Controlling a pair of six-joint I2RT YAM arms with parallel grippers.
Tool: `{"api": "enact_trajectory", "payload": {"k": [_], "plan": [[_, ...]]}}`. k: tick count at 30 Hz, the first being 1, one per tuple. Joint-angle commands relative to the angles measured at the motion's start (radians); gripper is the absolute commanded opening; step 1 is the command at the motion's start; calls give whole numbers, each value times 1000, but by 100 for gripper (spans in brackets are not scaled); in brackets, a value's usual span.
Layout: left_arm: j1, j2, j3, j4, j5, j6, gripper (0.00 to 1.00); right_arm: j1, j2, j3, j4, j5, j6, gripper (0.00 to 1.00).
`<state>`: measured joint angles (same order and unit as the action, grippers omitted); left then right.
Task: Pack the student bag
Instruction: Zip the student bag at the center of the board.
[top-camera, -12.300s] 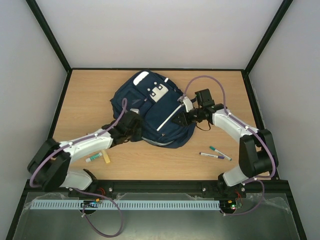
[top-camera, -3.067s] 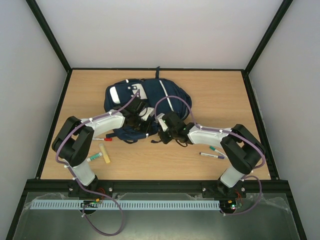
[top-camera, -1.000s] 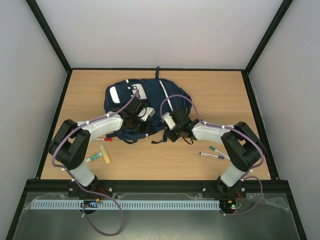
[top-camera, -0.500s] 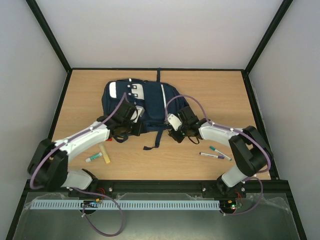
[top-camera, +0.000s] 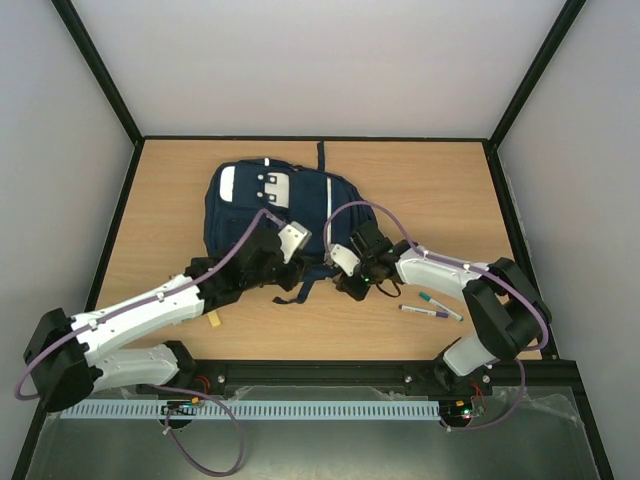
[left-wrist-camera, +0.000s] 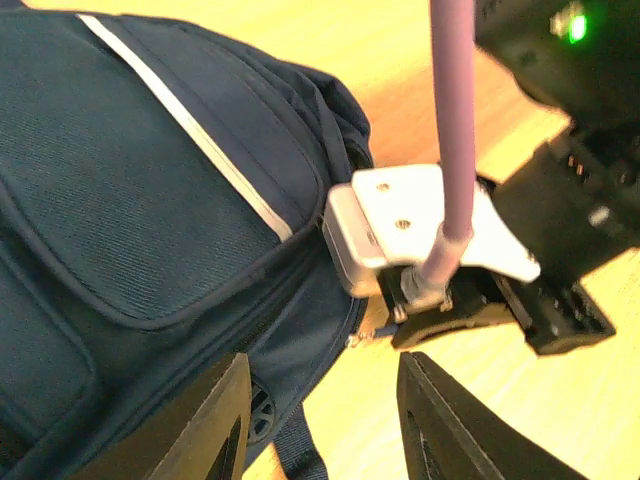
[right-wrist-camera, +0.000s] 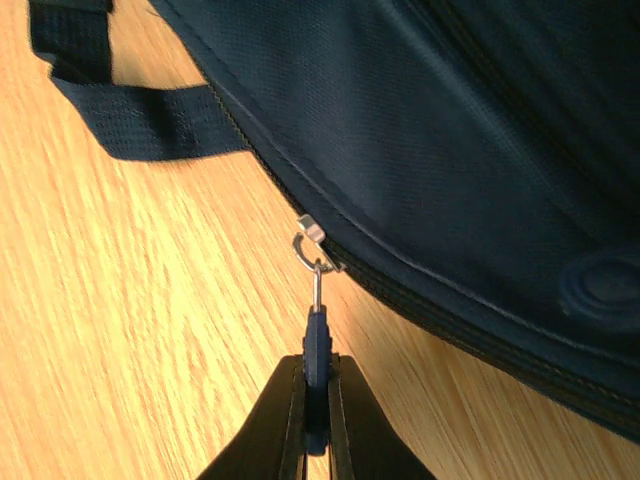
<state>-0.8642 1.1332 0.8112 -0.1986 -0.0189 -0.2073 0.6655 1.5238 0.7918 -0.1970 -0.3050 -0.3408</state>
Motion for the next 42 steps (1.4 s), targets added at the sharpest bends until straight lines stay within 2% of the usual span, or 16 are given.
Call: {"api": "enact_trajectory", "payload": {"k": [1,7,12,15,19,26,33,38,42], "plan": [[-57,46,-74,118,-95,34,43,-51,-31,-40,-98,-25,-32,1],[-84,63,-166,282,-105,59,40,-98,-78,-57,-89,-92,-47,1],[-94,110,-179,286,-81,127,41,-114,-120,-86,-64,-100,-60,1],[-140,160,-191,327,-97,166,42,-127,-119,-95,-57,-119,-53,1],[-194,247,-176,364,-166,216,42,-135,-113,-97,-63,-129,-59,1],[-225,381,-107,396,-216,289,43,-136,-103,-97,-88,-169,-78,1],[-273,506,-41,413,-354,378,42,-137,-83,-93,-116,-186,-90,1],[-303,546,-18,444,-449,414,38,-139,-68,-89,-124,-194,-89,1],[-334,495,-45,456,-500,438,41,-143,-59,-88,-128,-200,-90,1]]}}
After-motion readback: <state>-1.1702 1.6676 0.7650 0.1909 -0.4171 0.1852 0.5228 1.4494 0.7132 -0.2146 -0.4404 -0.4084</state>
